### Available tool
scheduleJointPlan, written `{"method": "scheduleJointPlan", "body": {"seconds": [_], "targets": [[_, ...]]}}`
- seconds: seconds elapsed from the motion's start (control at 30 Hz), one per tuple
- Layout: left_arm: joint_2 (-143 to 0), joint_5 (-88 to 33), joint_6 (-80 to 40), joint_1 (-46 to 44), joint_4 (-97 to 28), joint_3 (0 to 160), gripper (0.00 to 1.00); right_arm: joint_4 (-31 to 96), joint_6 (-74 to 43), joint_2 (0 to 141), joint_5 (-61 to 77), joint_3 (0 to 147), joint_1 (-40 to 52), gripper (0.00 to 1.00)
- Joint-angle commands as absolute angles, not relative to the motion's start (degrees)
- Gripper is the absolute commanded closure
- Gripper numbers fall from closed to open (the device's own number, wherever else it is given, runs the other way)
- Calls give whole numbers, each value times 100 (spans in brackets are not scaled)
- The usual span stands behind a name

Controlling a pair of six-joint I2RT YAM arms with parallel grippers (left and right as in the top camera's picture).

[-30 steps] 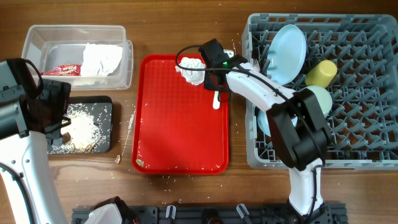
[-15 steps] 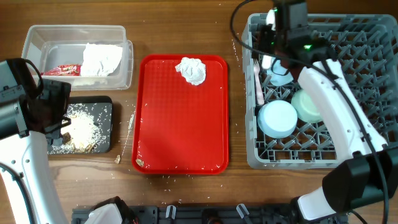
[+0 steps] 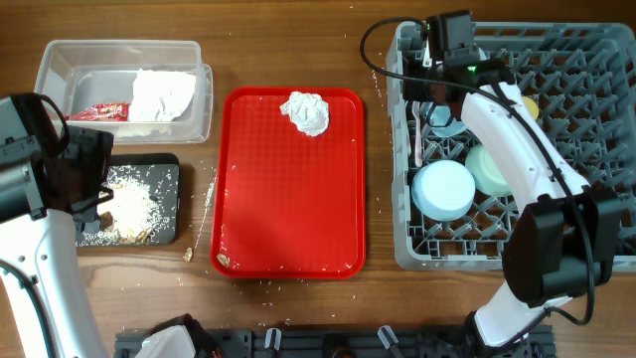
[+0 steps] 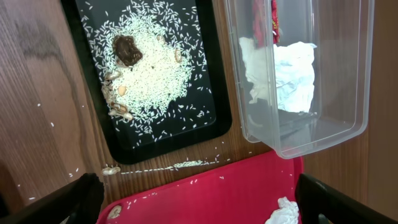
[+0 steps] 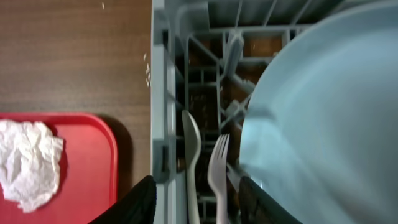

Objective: Sort waste into correct bins and load items into the dishwasher rack
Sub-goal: 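Carry the spoon into the rack, insert it upright and release, then lift the right gripper out of the rack toward the right side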

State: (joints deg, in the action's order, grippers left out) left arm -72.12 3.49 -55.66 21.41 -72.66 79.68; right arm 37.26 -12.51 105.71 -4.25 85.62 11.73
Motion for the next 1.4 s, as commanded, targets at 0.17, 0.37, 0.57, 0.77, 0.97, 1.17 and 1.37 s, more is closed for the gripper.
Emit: {"method": "scheduleJointPlan", "body": {"seconds": [0.17,0.37,0.57,0.77,0.97,1.17,1.37], "targets": [[-7201,346,-5596,2165,-7269,8038,0,4080,-1728,9258,10,8656,1192,7],[-7201,346,-5596,2165,-7266,8038,0,4156,-2047,7518,-150,8656,1190,1],[-7201,346,-5596,2165,-7266,8038,0,4969,-2836,6805,-1538,8656,1129,0],[-7201,346,-5596,2165,-7266,8038,0,5778,-4309,6814,-2355,8656,462,0],[-7201,346,-5596,2165,-7266,8038,0,5996,-4351,6904,-2379,8654,-196,0],[-7201,346,-5596,2165,-7266,8038,0,6346,-4366,7303,-2222,8654,-325,0],[-7201,346,-5596,2165,-7266,8038,0,6346,-4364,7780,-2222,8654,-325,0]]}}
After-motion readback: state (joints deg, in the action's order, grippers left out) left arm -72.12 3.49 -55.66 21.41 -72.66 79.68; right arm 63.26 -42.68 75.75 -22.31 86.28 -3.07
